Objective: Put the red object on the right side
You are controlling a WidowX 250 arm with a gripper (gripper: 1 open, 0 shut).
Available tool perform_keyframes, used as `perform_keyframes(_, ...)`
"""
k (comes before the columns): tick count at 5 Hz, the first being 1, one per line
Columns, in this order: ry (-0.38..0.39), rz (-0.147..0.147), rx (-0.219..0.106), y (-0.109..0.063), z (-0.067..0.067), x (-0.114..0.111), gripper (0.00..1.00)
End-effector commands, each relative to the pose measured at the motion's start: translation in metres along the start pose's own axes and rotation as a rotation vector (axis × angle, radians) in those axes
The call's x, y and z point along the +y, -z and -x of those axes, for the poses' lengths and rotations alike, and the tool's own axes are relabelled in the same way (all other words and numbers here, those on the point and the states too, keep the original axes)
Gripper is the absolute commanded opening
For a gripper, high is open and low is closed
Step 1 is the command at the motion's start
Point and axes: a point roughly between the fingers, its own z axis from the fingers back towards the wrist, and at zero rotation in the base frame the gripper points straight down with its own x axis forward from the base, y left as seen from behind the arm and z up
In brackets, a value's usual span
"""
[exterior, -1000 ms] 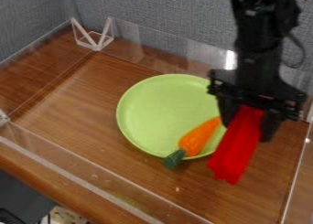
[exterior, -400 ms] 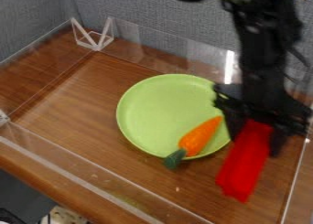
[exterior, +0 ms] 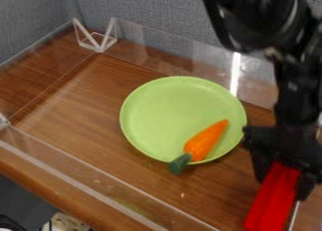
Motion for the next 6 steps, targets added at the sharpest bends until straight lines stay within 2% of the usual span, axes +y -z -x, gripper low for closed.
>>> perform_keyframes(1, 0.006, -0.012, -0.047, 0.0, -0.012, -0.006, 0.0)
perform_keyframes(3, -0.108, -0.059, -0.064, 0.001, -0.017, -0.013, 0.0)
perform_keyframes(5, -0.127, -0.085, -0.09, -0.014, -0.002, -0.02, 0.0)
perform_keyframes(6, -0.12, -0.09, -0.101, -0.005, -0.007, -0.025, 0.0)
